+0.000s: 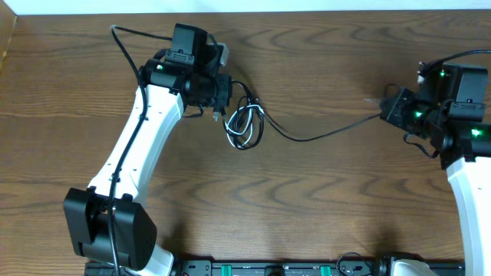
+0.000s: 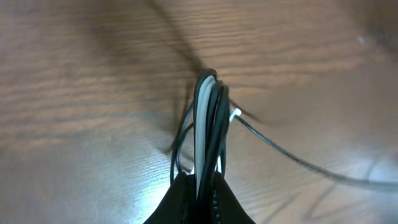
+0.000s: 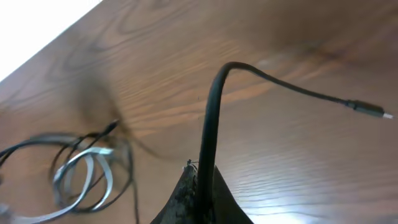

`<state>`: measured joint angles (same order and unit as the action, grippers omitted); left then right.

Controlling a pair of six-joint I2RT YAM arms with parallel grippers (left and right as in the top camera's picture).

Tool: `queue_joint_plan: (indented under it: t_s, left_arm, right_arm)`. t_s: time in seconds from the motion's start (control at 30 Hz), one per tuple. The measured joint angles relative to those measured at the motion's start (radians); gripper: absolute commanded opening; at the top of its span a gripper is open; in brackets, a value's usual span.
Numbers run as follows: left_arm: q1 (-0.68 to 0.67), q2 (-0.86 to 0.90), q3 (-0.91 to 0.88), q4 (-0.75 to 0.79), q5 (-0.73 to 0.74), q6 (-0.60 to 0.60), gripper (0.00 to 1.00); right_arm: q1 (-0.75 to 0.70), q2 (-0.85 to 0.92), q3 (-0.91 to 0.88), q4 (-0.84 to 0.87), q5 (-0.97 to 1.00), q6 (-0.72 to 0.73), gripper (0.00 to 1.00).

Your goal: Untangle cables

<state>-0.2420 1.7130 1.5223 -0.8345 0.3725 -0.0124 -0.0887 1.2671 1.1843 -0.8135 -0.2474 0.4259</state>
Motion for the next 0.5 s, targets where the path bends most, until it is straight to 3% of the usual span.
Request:
queue_joint_plan:
  t_s: [0.2,0.5]
  left_arm:
    - [0.001,-0.022,0.0,0.006,0.151,0.224,0.07]
    - [0.089,-0.121,0.0,0.006,0.198,0.293,0.07]
  right_arm:
    - [-0.086,0.005,0.0,-0.052,0.204,0.007,0.01]
    - [-0.315,0.143,0.0,-0.071,0.271,0.005,0.01]
